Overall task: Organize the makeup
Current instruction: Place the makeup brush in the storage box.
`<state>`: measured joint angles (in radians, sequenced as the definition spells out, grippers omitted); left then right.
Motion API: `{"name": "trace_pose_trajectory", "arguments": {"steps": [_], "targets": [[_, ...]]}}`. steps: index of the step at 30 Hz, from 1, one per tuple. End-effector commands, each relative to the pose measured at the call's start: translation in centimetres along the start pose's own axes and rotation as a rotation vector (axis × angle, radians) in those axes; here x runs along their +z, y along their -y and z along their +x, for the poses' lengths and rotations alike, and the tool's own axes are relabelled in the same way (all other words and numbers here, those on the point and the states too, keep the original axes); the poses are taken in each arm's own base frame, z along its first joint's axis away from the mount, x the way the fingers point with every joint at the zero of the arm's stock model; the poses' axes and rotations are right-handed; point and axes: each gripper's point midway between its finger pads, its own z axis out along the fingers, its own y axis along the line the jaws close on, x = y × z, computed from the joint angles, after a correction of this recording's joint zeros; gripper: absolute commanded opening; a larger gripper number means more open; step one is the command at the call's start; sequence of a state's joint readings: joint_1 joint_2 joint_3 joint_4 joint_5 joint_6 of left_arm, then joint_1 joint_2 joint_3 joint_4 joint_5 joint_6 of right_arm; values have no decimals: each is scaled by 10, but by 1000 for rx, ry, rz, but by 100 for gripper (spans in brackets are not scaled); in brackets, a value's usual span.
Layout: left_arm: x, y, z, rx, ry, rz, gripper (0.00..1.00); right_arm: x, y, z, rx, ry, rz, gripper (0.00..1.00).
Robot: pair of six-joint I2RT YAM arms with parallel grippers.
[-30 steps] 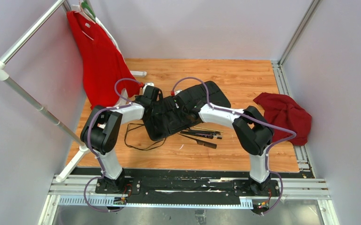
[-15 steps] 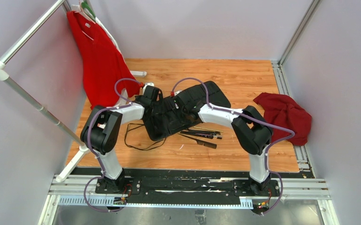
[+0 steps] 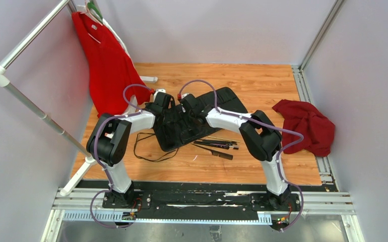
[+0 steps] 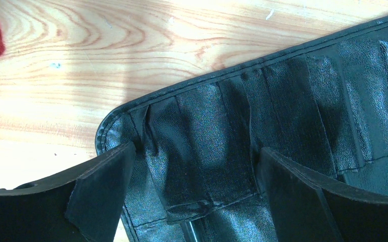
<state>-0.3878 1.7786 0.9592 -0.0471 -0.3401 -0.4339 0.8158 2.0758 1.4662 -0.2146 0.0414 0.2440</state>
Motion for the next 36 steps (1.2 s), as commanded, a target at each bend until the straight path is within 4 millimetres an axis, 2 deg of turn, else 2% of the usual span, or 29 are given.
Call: {"name": "trace_pose_trajectory", "arguments": {"steps": [1, 8, 16, 17, 21, 23, 30, 36], "targets": [[7, -5, 13, 11, -47, -19, 98, 10, -3, -19, 25, 27, -21, 1], [7, -5, 13, 11, -48, -19, 98, 19, -7, -33, 52, 52, -26, 1], [7, -5, 14, 12, -50, -18, 98, 26, -8, -39, 70, 65, -29, 1], [7, -5, 14, 11, -48, -19, 98, 26, -8, -38, 70, 63, -29, 4], [7, -5, 13, 11, -47, -19, 98, 22, -8, -39, 70, 67, -30, 24], [7, -5, 14, 11, -48, -18, 98, 20, -8, -39, 68, 68, -29, 30], [7, -5, 14, 13, -49, -17, 98, 5, -3, -37, 72, 78, -11, 38], [7, -5, 13, 12, -48, -19, 98, -22, 7, -34, 63, 101, 26, 41]]}}
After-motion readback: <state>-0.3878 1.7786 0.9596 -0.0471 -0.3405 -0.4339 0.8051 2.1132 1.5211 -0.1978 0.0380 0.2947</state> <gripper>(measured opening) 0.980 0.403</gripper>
